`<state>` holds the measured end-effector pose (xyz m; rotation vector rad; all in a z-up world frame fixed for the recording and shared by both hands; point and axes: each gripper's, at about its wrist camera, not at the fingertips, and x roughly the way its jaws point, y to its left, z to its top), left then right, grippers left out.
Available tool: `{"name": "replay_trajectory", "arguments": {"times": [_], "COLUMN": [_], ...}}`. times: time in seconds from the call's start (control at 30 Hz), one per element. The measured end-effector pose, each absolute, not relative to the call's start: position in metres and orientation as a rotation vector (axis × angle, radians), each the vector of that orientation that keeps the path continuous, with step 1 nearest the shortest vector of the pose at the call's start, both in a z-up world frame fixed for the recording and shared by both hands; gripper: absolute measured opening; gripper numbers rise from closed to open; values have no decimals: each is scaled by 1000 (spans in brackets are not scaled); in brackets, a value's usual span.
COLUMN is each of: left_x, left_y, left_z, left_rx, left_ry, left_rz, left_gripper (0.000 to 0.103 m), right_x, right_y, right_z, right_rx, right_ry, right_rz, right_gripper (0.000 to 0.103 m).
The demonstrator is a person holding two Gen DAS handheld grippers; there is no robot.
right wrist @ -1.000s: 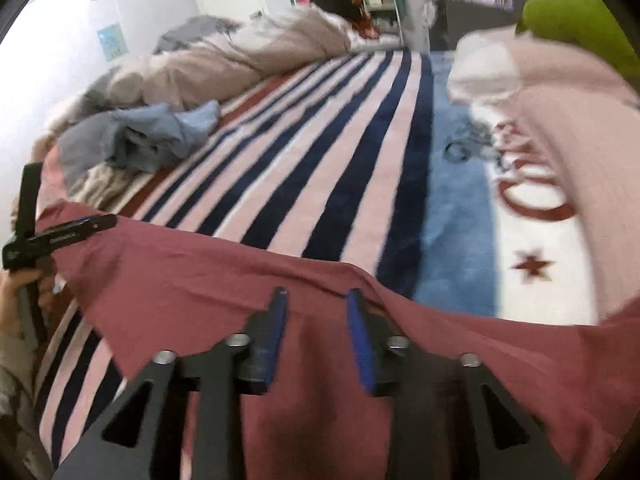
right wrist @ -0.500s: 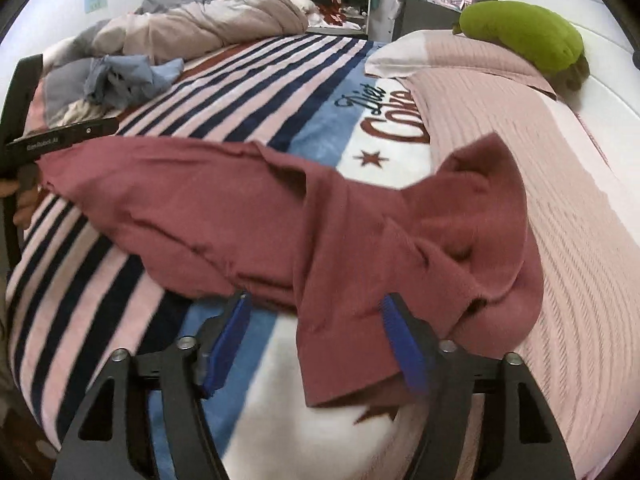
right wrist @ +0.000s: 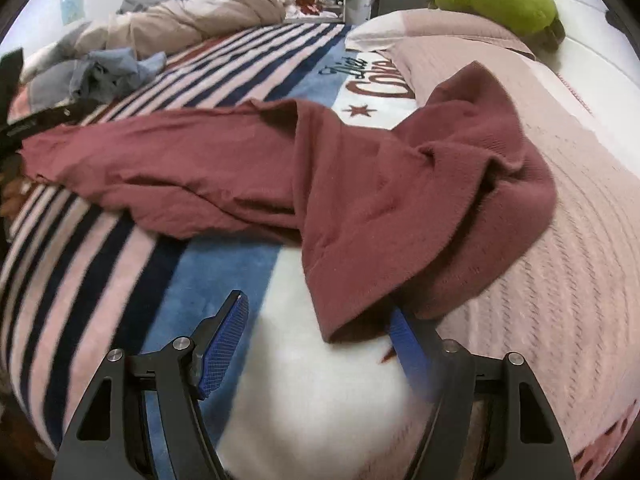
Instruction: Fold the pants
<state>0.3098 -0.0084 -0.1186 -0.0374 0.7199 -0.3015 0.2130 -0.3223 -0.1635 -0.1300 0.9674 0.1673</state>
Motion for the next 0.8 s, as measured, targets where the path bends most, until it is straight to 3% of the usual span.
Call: {"name": "replay_trajectory", "arguments": {"times": [0.03, 0.07, 0.1, 0.47, 0.8], "left_x": [310, 310, 309, 316, 324], "left_y": [-9, -9, -9, -4, -2], "left_z": [-119, -119, -119, -127, -140], "left_rx": [-38, -38, -36, -58, -23], "left_ry": [721, 721, 719, 735, 770], "left_rz": [-304, -304, -302, -278, -228], "left_gripper": [72, 72, 72, 72, 72], "right_x": [214, 218, 219, 244, 325], "right_y": [-320, -319, -320, -366, -396], "right_z": [-166, -168, -168, -76, -64], "right_rx": [-156, -189, -195, -105, -168], "right_ry": [964, 965, 962, 707, 738], "right_rz": [153, 132, 127, 89, -21], "right_gripper": [38, 27, 6, 3, 2]}}
